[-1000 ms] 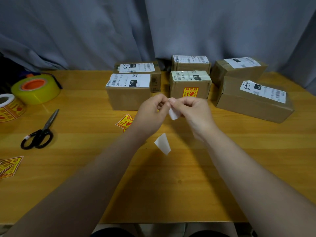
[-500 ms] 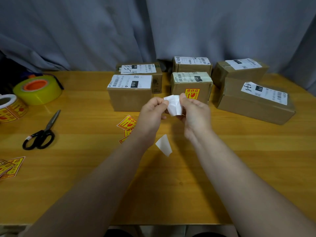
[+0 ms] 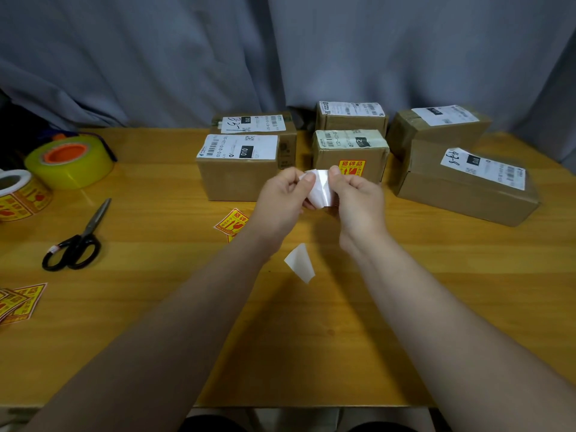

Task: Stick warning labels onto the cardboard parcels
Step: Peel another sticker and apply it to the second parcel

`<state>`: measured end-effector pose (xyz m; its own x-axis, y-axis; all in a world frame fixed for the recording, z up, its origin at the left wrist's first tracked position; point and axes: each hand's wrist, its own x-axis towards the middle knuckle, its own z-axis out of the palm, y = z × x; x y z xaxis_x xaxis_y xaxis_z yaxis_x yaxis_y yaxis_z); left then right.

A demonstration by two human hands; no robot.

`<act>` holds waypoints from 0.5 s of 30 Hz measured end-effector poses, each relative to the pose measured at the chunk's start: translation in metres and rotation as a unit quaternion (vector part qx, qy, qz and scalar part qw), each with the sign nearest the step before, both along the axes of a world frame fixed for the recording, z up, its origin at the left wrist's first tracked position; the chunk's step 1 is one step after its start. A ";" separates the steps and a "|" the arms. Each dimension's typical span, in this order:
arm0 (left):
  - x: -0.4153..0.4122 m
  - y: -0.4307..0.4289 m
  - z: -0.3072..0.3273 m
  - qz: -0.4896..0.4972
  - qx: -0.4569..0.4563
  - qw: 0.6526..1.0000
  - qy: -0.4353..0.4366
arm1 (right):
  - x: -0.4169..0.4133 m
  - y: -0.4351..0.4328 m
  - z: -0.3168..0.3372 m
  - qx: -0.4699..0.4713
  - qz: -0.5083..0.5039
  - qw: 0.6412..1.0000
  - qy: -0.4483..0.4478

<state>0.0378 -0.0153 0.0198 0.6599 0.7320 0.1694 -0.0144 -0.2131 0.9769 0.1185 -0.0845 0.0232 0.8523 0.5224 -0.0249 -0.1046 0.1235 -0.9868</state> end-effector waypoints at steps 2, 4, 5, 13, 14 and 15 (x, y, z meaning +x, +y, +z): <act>0.001 0.000 -0.001 0.008 -0.005 1.000 -0.004 | -0.001 0.000 0.002 0.005 0.004 0.999 0.052; 0.001 0.000 0.000 0.017 -0.015 1.000 -0.001 | -0.001 0.000 0.005 0.019 -0.002 0.995 0.095; 0.001 0.000 0.000 0.022 -0.022 1.000 -0.001 | -0.001 0.000 0.005 0.022 -0.009 0.994 0.110; 0.000 -0.002 -0.013 0.072 -0.018 0.997 -0.005 | 0.000 -0.003 0.003 0.044 0.132 0.957 0.256; 0.001 -0.002 -0.016 0.081 -0.003 0.997 0.003 | 0.000 -0.005 0.003 0.050 0.153 0.949 0.272; 0.002 -0.001 -0.018 0.090 0.013 0.996 0.012 | 0.001 -0.006 0.002 0.055 0.164 0.943 0.283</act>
